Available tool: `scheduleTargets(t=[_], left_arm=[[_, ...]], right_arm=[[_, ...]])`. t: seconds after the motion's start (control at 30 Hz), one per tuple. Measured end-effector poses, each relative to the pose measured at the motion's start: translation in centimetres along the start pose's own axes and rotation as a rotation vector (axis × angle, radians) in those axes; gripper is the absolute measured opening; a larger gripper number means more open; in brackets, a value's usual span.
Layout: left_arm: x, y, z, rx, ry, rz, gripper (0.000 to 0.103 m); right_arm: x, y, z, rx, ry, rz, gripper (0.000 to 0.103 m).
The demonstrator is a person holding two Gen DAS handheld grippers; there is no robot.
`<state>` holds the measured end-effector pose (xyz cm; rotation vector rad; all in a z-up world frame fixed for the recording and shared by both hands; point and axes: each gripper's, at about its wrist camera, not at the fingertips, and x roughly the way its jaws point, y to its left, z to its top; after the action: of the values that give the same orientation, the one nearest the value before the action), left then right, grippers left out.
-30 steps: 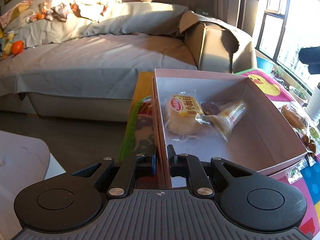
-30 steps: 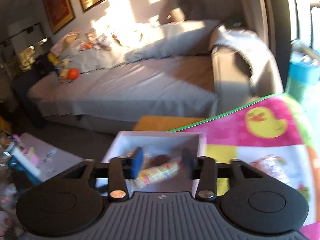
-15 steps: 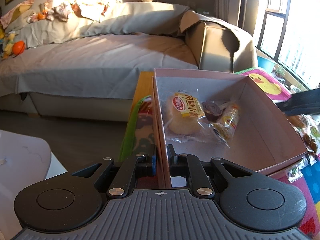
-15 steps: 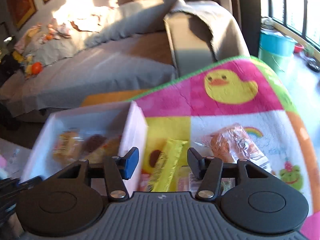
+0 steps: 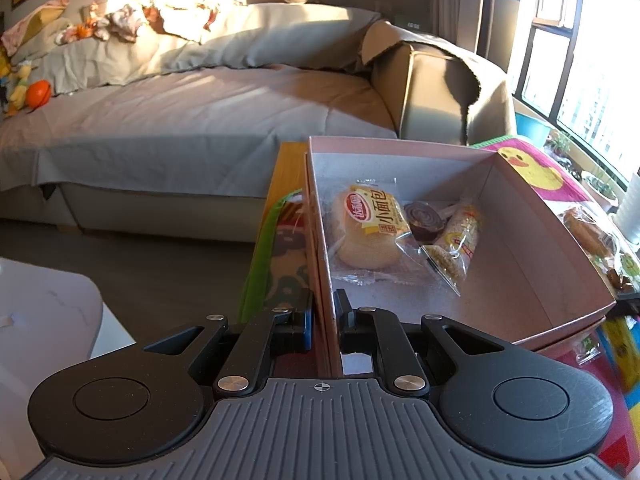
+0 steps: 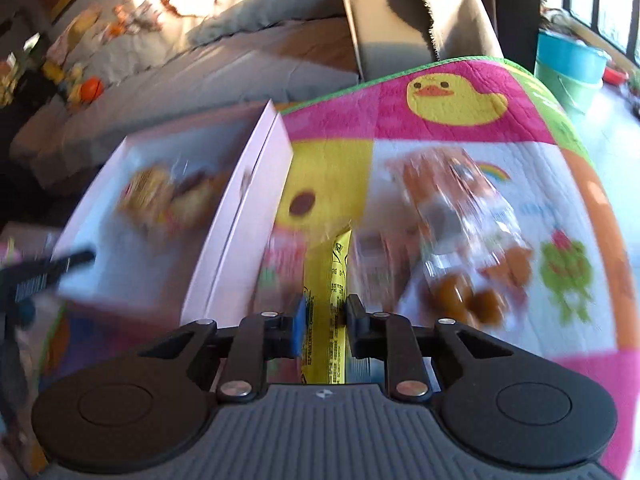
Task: Organize objects
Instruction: 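Move the right gripper back to the mat toward the red-labelled biscuit packet, then grasp the red-labelled biscuit packet with the right gripper and lift it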
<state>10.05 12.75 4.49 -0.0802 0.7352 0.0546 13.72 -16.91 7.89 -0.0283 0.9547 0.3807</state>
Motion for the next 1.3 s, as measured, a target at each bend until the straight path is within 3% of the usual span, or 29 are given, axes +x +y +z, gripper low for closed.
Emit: scheduleTargets(t=[0.1, 0.13, 0.23, 0.3, 0.33, 0.37, 0.5, 0.67, 0.83, 1.0, 1.3], left_arm=[[0.0, 0.0, 0.0, 0.0, 0.0, 0.0, 0.013], [0.0, 0.0, 0.0, 0.0, 0.0, 0.0, 0.013], [0.0, 0.0, 0.0, -0.001, 0.0, 0.001, 0.013], [0.0, 0.0, 0.0, 0.0, 0.001, 0.001, 0.013], [0.0, 0.0, 0.0, 0.0, 0.001, 0.001, 0.013], [0.0, 0.0, 0.0, 0.003, 0.002, 0.002, 0.013], [-0.1, -0.1, 0.1, 0.005, 0.005, 0.005, 0.013], [-0.2, -0.1, 0.0, 0.009, 0.006, 0.004, 0.013], [-0.3, -0.1, -0.1, 0.008, 0.005, 0.006, 0.013], [-0.3, 0.0, -0.1, 0.009, 0.005, 0.008, 0.013], [-0.4, -0.2, 0.1, 0.009, 0.005, 0.012, 0.013]], right_arm=[[-2.5, 1.9, -2.1, -0.17, -0.118, -0.183, 0.023], [-3.2, 2.4, -2.6, -0.207, -0.144, -0.174, 0.024], [-4.2, 3.4, -3.3, -0.203, -0.151, -0.039, 0.03], [-3.3, 4.5, -3.7, -0.224, -0.142, -0.024, 0.041], [-2.5, 5.0, -3.8, -0.23, -0.137, -0.031, 0.053], [-1.8, 5.3, -3.8, -0.232, -0.132, -0.033, 0.058], [1.0, 6.0, -3.4, -0.236, -0.101, -0.018, 0.057], [0.8, 5.7, -3.8, -0.23, -0.066, -0.037, 0.044], [-1.7, 4.7, -6.5, -0.188, -0.025, -0.043, 0.043], [-4.7, 5.5, -9.9, -0.219, 0.022, 0.018, 0.046], [-2.9, 5.8, -8.1, -0.168, -0.018, -0.015, 0.05]])
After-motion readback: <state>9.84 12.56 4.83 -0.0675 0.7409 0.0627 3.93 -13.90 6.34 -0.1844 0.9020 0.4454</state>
